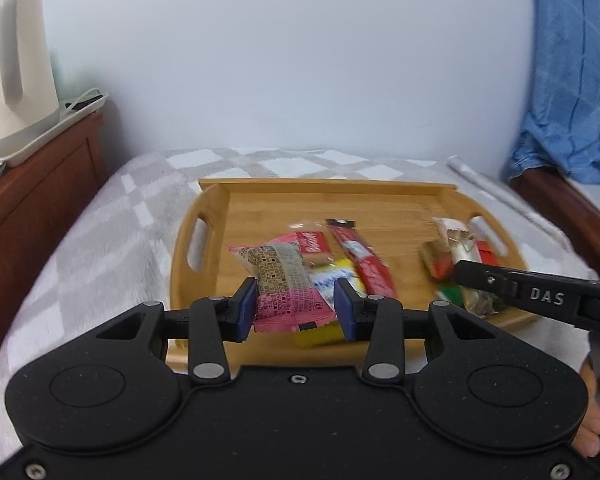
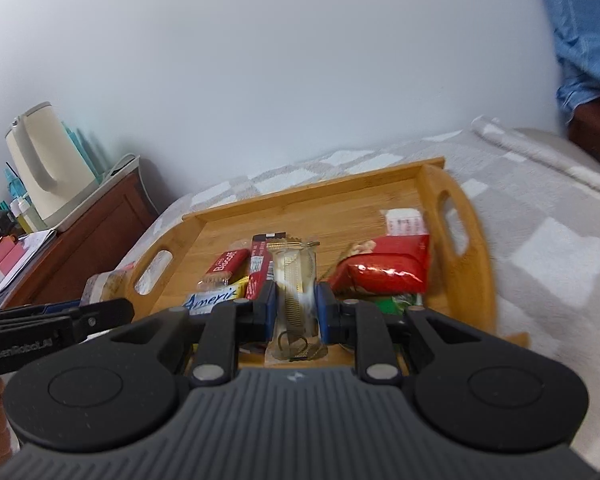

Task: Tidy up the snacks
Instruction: 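Carry the pink bar and gold bar with both tools into the tray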

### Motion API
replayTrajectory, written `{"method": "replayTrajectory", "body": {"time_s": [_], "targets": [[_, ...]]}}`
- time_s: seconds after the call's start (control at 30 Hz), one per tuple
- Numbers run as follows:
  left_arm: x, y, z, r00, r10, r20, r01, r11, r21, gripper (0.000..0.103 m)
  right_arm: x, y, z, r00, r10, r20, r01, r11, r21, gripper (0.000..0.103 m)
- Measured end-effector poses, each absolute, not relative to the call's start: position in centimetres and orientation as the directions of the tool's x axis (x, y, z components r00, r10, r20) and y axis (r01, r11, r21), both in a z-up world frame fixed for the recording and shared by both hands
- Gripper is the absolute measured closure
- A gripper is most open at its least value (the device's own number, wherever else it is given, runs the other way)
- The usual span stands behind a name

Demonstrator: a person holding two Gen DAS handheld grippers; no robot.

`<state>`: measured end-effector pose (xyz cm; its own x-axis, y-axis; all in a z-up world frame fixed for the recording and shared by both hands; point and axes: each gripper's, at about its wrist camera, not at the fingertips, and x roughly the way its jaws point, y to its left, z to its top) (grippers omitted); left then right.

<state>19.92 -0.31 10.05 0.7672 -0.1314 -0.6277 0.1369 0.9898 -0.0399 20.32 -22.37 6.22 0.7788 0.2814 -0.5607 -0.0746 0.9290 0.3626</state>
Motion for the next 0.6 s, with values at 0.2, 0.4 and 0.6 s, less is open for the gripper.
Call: {"method": "replayTrajectory", "body": {"time_s": [0.2, 0.4, 0.6], "targets": [[23.1, 0.2, 7.5, 0.743, -0.102, -0.661, 0.106, 0.994, -0.033, 0.064, 22.2, -21.8, 4.5, 0.755, 0.297, -0.584, -0.074, 0.924, 0.375, 0.079], [24.2, 0.2, 6.0, 0.732, -0.096, -0.674, 0.104, 0.994, -0.028, 0.064, 23.0, -21.5, 3.7, 0.743, 0.288, -0.604, -0.073, 0.932, 0.354, 0.079], [24.7, -0.4, 5.1, 0.722, -0.112, -0.683, 0.12, 0.992, -0.035, 0.064, 23.4, -21.3, 3.3, 0.737, 0.274, -0.618, -0.07, 0.94, 0.333, 0.078]]}}
